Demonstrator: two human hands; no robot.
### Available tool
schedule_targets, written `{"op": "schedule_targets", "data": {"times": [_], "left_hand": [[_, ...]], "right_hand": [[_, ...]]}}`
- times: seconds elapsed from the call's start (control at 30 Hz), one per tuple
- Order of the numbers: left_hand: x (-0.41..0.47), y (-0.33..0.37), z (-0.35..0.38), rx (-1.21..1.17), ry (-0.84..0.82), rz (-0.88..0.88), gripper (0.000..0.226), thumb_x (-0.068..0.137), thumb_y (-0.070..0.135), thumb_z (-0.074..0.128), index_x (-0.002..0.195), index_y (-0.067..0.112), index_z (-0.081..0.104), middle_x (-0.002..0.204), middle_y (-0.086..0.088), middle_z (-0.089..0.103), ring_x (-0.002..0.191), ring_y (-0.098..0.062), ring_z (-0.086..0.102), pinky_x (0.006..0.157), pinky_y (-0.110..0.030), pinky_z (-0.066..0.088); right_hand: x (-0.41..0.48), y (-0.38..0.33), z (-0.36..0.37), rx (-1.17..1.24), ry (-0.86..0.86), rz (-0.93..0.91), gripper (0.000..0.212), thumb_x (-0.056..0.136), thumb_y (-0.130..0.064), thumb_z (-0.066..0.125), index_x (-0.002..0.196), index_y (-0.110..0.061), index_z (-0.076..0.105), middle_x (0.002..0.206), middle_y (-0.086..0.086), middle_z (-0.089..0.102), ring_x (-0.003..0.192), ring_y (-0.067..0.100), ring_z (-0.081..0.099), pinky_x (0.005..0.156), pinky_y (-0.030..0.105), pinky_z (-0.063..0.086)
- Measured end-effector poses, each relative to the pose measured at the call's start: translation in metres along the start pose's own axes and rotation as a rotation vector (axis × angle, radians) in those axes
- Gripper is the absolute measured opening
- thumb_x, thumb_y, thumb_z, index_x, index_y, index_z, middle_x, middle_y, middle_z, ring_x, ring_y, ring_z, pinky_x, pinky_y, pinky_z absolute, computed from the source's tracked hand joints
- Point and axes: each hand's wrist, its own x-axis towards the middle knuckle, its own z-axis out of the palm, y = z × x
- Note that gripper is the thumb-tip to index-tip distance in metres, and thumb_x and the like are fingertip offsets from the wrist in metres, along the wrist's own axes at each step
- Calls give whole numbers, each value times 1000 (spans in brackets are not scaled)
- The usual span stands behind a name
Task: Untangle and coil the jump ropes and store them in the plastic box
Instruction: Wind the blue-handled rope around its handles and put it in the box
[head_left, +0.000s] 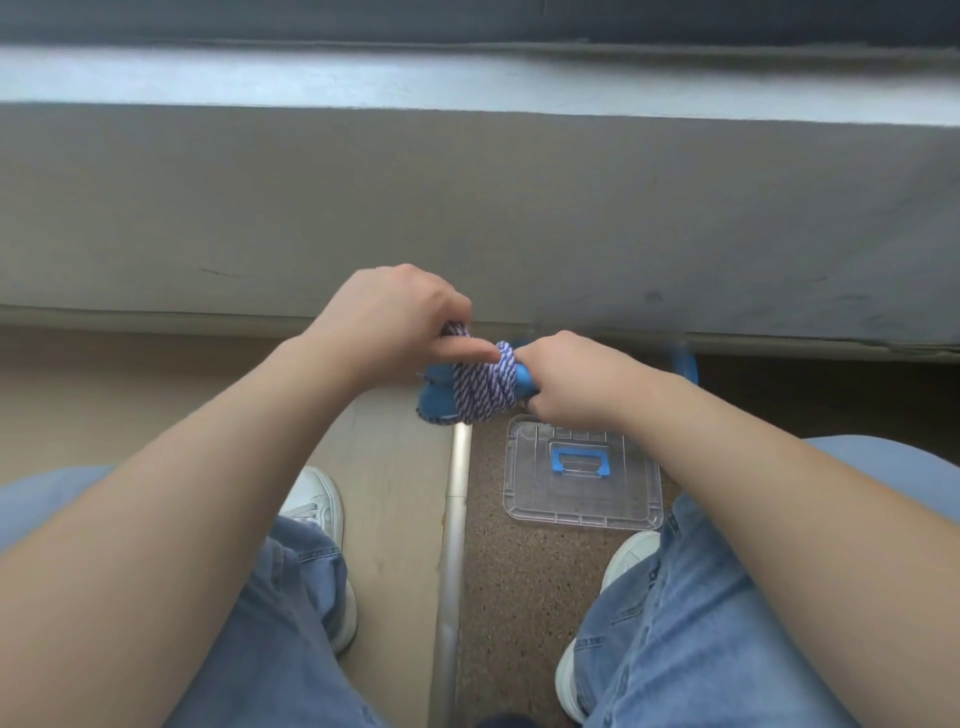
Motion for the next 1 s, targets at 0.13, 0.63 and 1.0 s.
{"op": "schedule_targets", "data": {"times": [0.13,0.63,1.0], "left_hand": [[-2,3,-1,-431,-27,-302,75,73,79,58,61,6,45,59,-3,44,58,-20,38,54,-35,33],[-1,22,2,-654,103,-608,45,75,66,71,74,21,69,65,5,67,62,-4,59,56,-27,47],[-3,33,12,-882,132,-628,38,92,62,53,95,25,62,85,10,67,85,-11,64,70,-21,46]], "right_hand": [[-5,1,-4,-19,130,-63,14,78,-17,54,89,-26,53,77,-4,53,74,29,55,61,32,42],[-1,3,-1,125,221,-18,67,79,-51,63,137,-25,41,117,3,63,114,28,58,86,41,51],[2,-3,-3,852,435,-192,34,93,-25,63,126,-27,70,115,-10,74,113,6,66,101,43,51]]}}
